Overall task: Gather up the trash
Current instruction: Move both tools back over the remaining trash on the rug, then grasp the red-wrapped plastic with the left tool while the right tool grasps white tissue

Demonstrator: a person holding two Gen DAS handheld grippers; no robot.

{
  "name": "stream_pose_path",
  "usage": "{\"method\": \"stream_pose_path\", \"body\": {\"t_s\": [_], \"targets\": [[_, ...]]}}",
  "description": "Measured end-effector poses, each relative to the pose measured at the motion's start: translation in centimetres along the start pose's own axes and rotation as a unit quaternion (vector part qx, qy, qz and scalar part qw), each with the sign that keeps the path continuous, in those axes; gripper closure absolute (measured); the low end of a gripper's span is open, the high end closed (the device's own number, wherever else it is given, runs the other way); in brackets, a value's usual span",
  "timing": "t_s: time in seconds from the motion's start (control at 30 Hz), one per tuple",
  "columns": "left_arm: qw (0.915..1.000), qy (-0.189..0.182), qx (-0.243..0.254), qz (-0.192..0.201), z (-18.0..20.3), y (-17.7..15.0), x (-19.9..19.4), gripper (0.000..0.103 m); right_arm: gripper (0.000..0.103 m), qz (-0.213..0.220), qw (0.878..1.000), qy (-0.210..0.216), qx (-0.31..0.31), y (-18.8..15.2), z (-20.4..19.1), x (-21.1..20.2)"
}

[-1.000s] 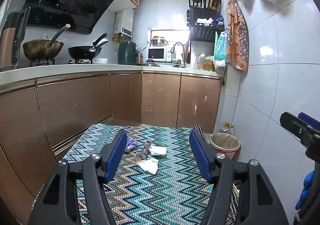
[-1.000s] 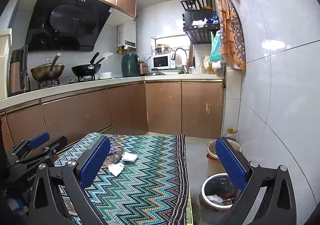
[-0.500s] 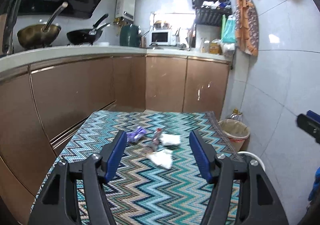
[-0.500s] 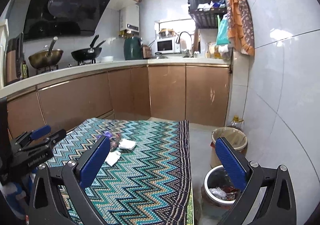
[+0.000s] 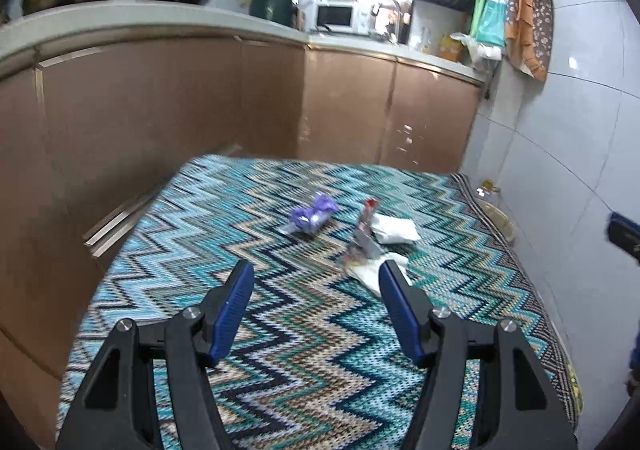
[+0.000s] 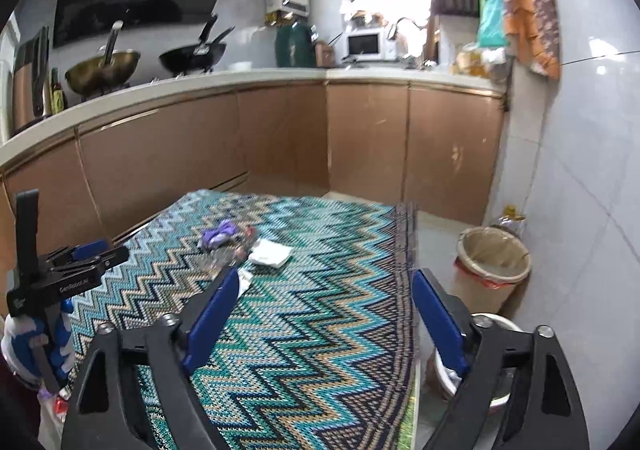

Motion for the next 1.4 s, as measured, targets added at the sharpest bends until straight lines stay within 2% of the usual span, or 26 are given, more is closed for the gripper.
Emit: {"method": "stream_pose_path", "body": {"t_s": [0.27, 0.53, 0.7, 0.77, 0.9, 1.0, 1.1, 1.23, 1.33, 1.4], "targets": [[0.9952, -0.075, -0.016, -0.06, 0.0, 0.4, 6.0, 0.041, 0.048, -0.06, 0.994, 0.086, -0.032, -1.3, -3.7, 5.7], [0.9858, -0.113, -0.027, -0.121, -0.1, 1.4, 13.2, 0.042, 0.055, -0.117, 0.977, 0.162, -0.068, -3.3, -7.7, 11.5], [0.9778, -0.134, -0.049, -0.154, -0.6, 0.7, 16.4, 0.057, 0.057, -0.142, 0.968, 0.193, -0.079, -4.0, -9.9, 14.0], [0.9765, -0.137, -0.054, -0.158, -0.9, 0.5, 17.2, 0.061, 0.058, -0.149, 0.964, 0.204, -0.084, -4.2, -10.7, 14.8], [0.9724, -0.149, -0.071, -0.165, -1.7, 0.0, 18.3, 0.08, 0.06, -0.161, 0.958, 0.218, -0.095, -4.5, -12.3, 16.3], [0.972, -0.153, -0.08, -0.159, -2.3, 0.0, 18.5, 0.087, 0.062, -0.168, 0.954, 0.226, -0.099, -4.7, -13.4, 17.4], [0.9718, -0.163, -0.093, -0.143, -2.8, 0.1, 18.3, 0.092, 0.064, -0.174, 0.952, 0.229, -0.108, -4.9, -14.4, 18.5], [0.9708, -0.169, -0.104, -0.135, -3.3, -0.1, 18.2, 0.093, 0.068, -0.185, 0.949, 0.229, -0.116, -5.4, -15.3, 19.5], [0.9722, -0.169, -0.097, -0.131, -3.2, -0.2, 17.9, 0.093, 0.075, -0.191, 0.947, 0.228, -0.119, -5.9, -15.8, 20.0], [0.9724, -0.17, -0.091, -0.131, -3.0, -0.2, 17.9, 0.094, 0.084, -0.19, 0.947, 0.227, -0.121, -6.0, -15.8, 20.2]]}}
Point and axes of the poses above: each gripper's, at about its wrist camera, not at the fingertips, and x roughly the way its jaws point, z to its right, y to its top, the point moved 6 cm from there along x, roughly the way its jaws point, and after that the axes turned 12 degrees about -y, right-handed, at the moved point
